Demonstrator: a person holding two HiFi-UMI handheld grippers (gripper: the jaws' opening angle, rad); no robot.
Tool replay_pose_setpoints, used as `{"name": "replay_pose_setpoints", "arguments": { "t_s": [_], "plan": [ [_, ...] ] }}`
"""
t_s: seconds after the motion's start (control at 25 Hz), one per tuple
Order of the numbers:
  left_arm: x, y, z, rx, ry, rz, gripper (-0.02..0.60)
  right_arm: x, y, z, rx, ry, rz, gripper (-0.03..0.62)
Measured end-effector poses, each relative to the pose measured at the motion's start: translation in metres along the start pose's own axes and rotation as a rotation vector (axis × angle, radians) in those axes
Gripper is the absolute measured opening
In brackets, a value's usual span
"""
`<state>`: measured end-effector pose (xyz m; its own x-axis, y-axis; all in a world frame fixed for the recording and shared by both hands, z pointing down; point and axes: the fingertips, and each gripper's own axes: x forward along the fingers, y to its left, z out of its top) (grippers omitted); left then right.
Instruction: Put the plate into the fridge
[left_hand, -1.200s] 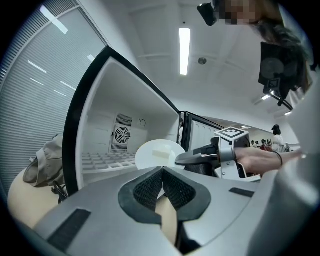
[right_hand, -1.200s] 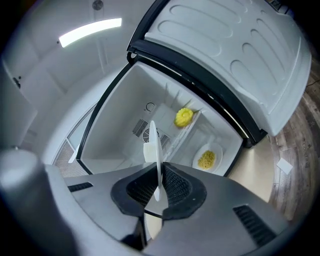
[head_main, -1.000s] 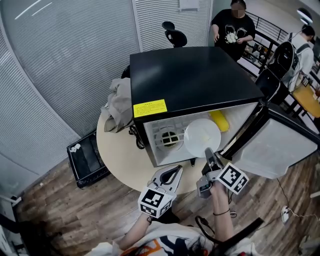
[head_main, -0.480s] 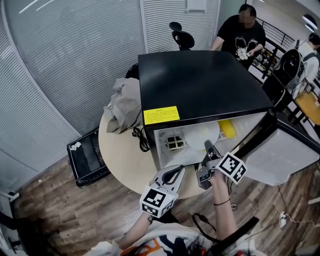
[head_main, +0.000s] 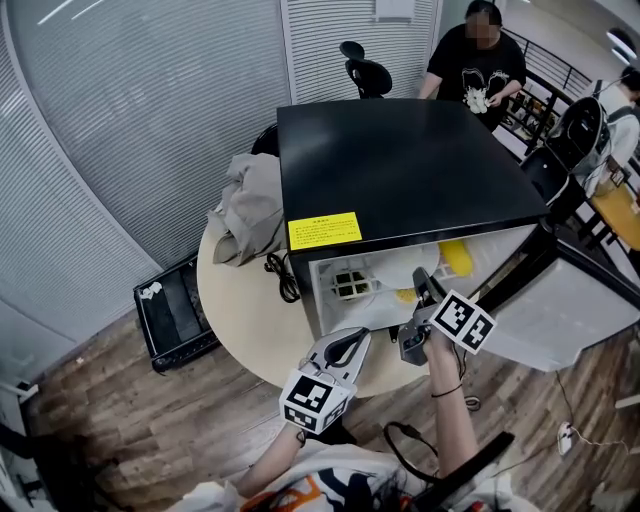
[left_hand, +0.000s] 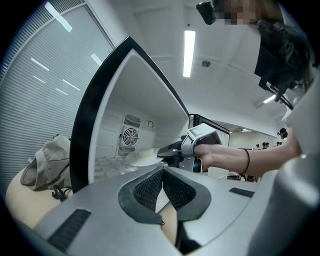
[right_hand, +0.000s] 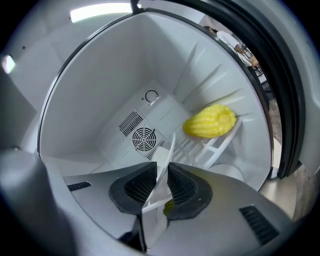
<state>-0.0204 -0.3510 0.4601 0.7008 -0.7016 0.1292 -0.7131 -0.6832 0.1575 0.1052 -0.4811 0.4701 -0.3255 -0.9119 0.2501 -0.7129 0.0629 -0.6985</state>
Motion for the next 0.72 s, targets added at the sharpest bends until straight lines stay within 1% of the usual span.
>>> {"name": "replay_pose_setpoints", "arguments": {
  "t_s": [0.08, 0.28, 0.44, 0.48, 0.56, 0.64, 0.72],
  "plan": [
    [0.000, -0.001, 0.000, 0.002, -0.001, -0.001, 0.012, 0.002, -0.002, 0.002, -0.061, 0.004, -0.019, 0.072],
    [-0.001, -0.001, 0.001, 0.004, -0.005, 0.001, 0.012, 0.008, -0.003, 0.003, -0.275, 0.040, -0.043, 0.110],
    [-0.003, -0.002, 0.002, 0.003, -0.005, -0.001, 0.012, 0.012, -0.007, 0.002, -0.369, 0.074, -0.091, 0.140],
    [-0.003, -0.002, 0.002, 0.004, -0.005, -0.001, 0.012, 0.013, -0.011, 0.000, -0.399, 0.087, -0.109, 0.152],
    [-0.004, -0.003, 0.003, 0.004, -0.006, -0.001, 0.012, 0.013, -0.019, -0.002, -0.483, 0.107, -0.167, 0.264],
    [-0.005, -0.004, 0.002, 0.005, -0.004, 0.000, 0.012, 0.012, -0.022, 0.001, -0.569, 0.100, -0.216, 0.267],
    [-0.006, -0.004, 0.001, 0.006, -0.003, 0.002, 0.012, 0.009, -0.022, 0.006, -0.614, 0.077, -0.233, 0.267]
  ]
}}
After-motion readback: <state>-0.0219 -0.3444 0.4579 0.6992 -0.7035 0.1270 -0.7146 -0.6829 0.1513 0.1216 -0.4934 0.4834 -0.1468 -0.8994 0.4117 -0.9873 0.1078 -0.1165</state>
